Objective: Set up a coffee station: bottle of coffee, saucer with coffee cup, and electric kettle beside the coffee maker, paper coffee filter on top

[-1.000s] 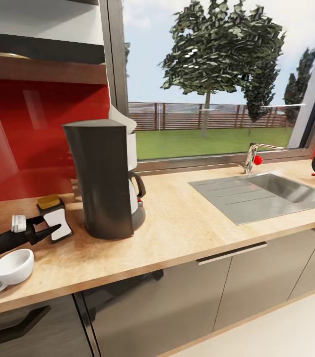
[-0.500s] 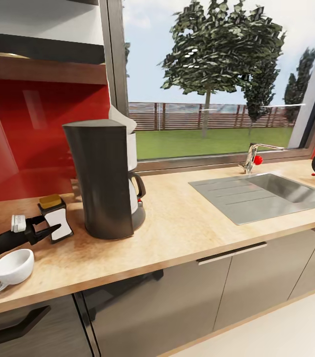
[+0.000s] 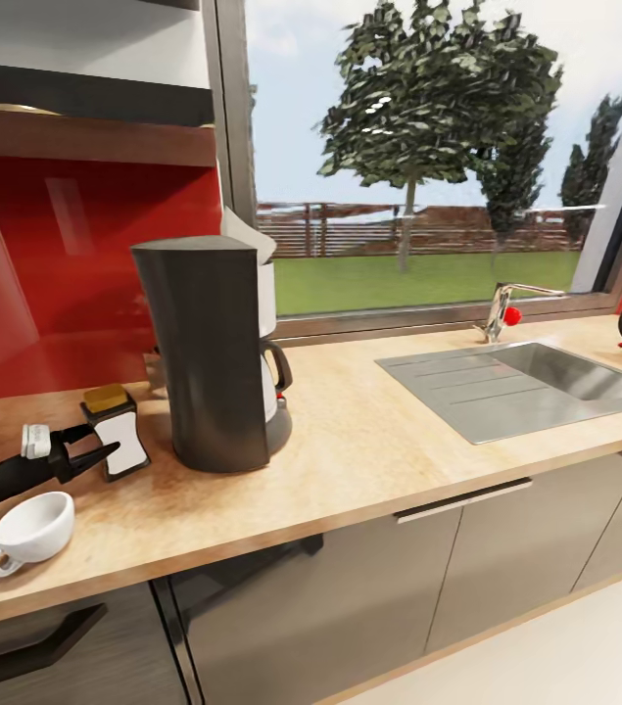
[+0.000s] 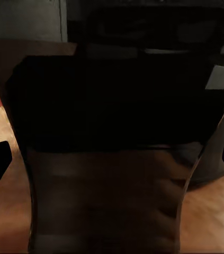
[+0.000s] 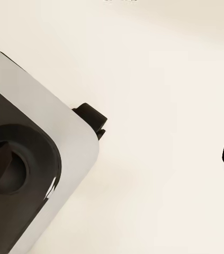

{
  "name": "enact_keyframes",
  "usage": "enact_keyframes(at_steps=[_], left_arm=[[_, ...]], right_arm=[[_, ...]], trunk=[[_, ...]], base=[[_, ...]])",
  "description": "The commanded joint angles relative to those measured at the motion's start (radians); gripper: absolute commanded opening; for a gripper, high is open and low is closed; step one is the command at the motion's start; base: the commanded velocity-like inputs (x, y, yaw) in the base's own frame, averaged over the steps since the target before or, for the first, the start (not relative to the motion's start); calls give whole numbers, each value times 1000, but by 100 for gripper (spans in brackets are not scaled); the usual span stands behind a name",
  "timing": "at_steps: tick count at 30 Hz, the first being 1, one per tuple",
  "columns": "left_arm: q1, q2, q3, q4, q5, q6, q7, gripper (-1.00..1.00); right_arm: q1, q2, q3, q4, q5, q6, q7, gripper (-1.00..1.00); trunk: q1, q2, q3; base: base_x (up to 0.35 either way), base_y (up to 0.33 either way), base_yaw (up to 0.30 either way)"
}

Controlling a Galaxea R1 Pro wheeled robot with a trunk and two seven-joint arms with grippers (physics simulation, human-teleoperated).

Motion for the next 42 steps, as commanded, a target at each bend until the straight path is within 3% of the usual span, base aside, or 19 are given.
enact_keyframes(at_steps=[1, 42], left_arm=[[-1, 0, -2, 1, 3, -6, -2, 100], [-1, 1, -2, -2, 3, -6, -2, 100]], right_arm=[[-1, 1, 7, 3, -11, -4, 7, 100], [-1, 1, 7, 3, -11, -4, 7, 100]], trunk=[[0, -1, -1], [0, -1, -1]], base=[[0, 74, 0], [-5, 70, 0]])
